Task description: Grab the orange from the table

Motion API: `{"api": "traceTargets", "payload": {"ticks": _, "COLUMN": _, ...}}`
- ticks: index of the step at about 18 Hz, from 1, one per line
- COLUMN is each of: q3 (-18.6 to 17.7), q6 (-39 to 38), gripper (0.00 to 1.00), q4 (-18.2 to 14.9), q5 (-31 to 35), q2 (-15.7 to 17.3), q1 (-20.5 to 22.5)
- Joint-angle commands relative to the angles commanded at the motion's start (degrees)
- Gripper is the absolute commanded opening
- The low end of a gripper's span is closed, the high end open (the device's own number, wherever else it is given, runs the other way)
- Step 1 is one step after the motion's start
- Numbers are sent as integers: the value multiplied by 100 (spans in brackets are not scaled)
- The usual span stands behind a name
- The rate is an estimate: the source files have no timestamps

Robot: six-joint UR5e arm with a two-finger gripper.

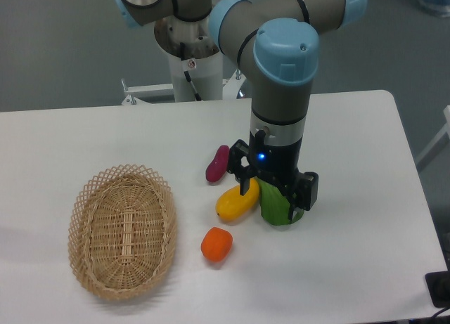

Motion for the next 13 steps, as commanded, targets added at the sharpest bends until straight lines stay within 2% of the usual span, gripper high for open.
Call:
{"api": "traceTargets", "payload": {"ticks": 2, "q3": -114, "q6": 9, "gripper": 100, "q4": 0, "q5": -17, "q2": 26, "q1": -9}}
{"api": "traceTargets", "payload": {"ticks": 8, "q3": -158, "q6": -26, "gripper": 100, "q4": 0, "q5": -44, "q2": -9, "q1": -17}}
{"api": "traceTargets", "payload": {"ticks": 13, "q3": -412, "q6": -613, "gripper": 100, "q4": 158, "q5": -18, "q2": -70, "q1": -79}}
